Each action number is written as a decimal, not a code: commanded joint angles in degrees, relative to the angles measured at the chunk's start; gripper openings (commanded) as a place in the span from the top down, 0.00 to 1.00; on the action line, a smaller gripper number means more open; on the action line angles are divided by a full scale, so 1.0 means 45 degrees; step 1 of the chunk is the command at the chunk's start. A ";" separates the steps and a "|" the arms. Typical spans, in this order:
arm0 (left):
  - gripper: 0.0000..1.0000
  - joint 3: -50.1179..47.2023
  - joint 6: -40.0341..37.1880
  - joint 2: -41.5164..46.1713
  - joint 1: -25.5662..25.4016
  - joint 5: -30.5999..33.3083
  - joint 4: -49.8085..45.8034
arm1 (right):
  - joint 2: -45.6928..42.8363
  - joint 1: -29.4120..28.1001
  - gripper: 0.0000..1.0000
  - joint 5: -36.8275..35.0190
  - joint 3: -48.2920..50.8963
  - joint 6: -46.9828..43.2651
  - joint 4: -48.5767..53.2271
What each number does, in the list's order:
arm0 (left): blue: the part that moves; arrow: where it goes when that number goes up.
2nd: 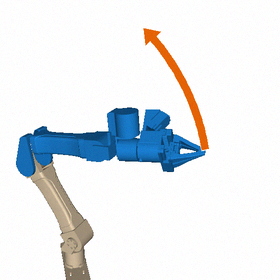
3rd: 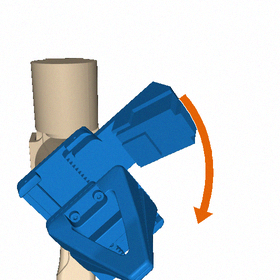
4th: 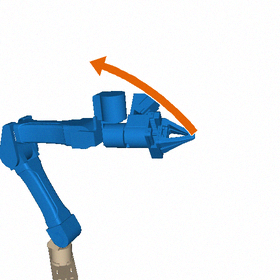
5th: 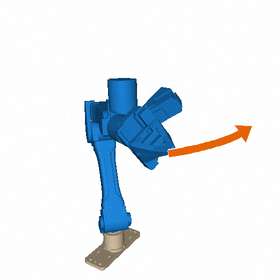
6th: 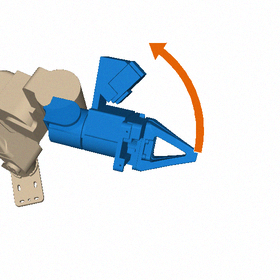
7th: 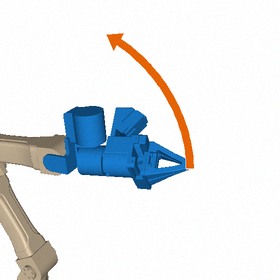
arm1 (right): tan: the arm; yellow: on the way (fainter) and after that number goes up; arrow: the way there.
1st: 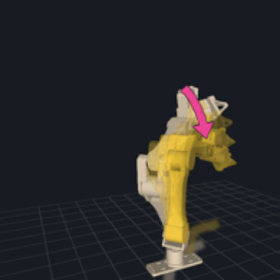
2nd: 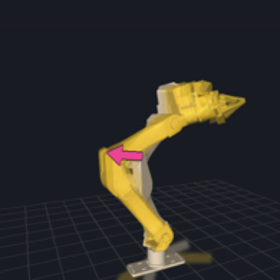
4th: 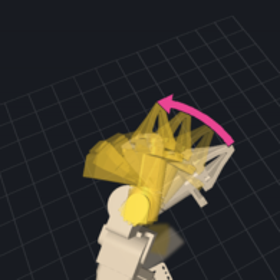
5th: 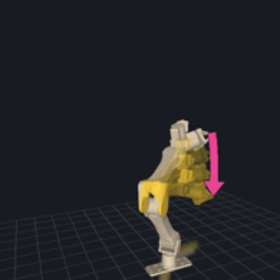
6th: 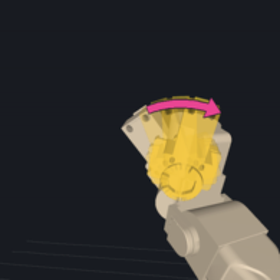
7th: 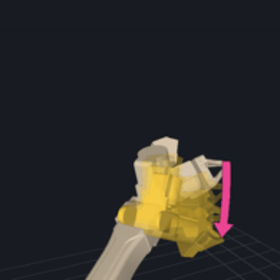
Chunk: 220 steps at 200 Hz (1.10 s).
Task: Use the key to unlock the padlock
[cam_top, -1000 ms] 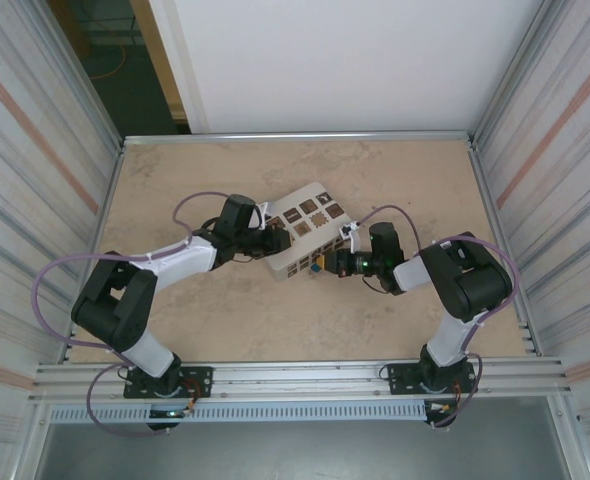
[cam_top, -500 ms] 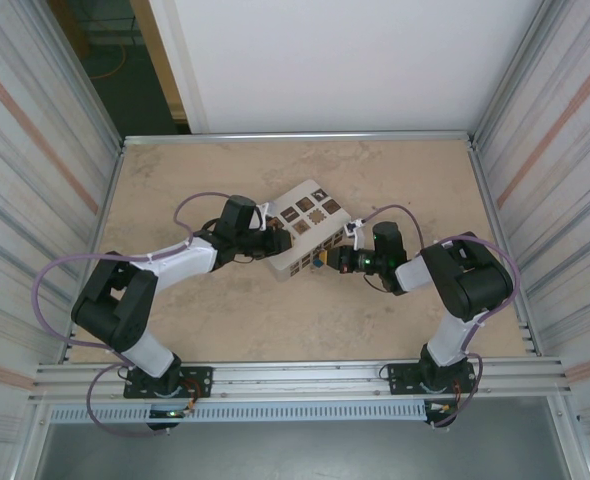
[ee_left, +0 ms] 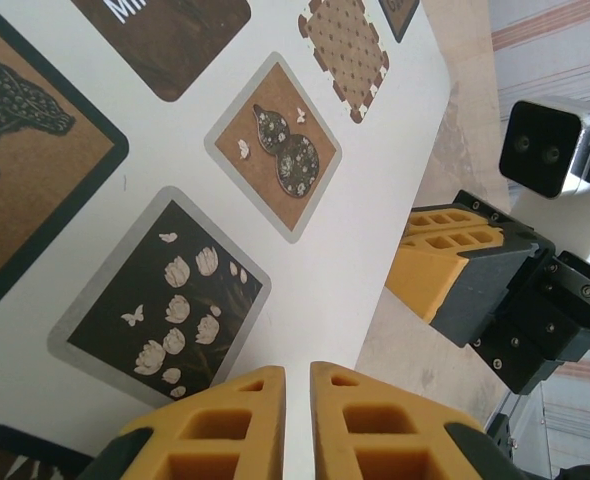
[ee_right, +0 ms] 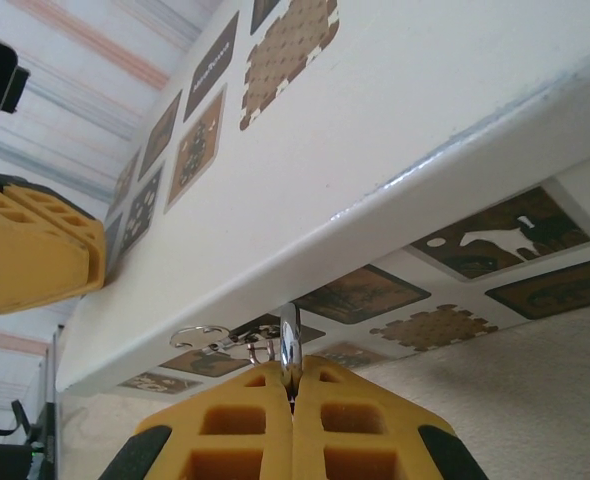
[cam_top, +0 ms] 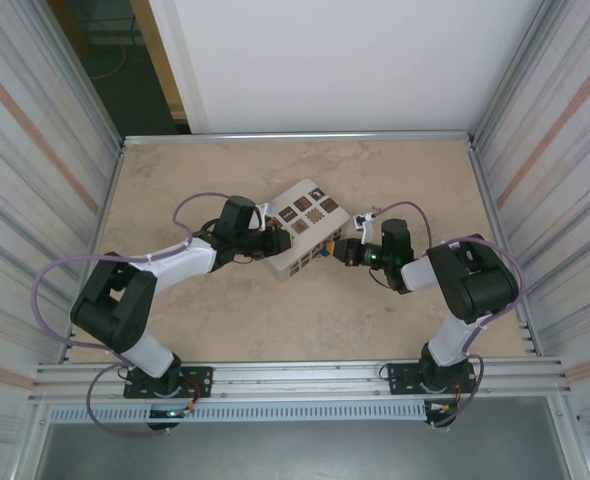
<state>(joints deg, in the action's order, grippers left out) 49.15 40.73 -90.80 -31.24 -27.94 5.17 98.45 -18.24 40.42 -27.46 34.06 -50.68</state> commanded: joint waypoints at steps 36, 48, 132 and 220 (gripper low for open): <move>0.79 -0.0011 -0.0124 0.0030 -0.0068 0.0404 -0.2485 | -0.1327 0.0376 1.00 -0.0018 0.0322 -0.0545 0.0742; 0.79 0.0166 -0.0165 0.0058 -0.0068 0.0368 -0.2540 | -0.1552 0.0457 1.00 -0.0020 0.0394 -0.0642 0.0978; 0.68 0.0720 -0.0599 0.0850 -0.0068 0.0727 -0.2902 | -0.3226 0.0813 1.00 -0.0016 0.0499 -0.1552 0.3298; 0.53 0.0242 -0.2494 0.4000 0.0482 0.2871 -0.4469 | -0.6076 0.0812 1.00 -0.1177 -0.0089 -0.2570 0.7952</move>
<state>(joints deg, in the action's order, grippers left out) 51.46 34.59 -78.81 -30.30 -20.45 -9.72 74.72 -14.96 37.45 -25.69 24.75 -22.20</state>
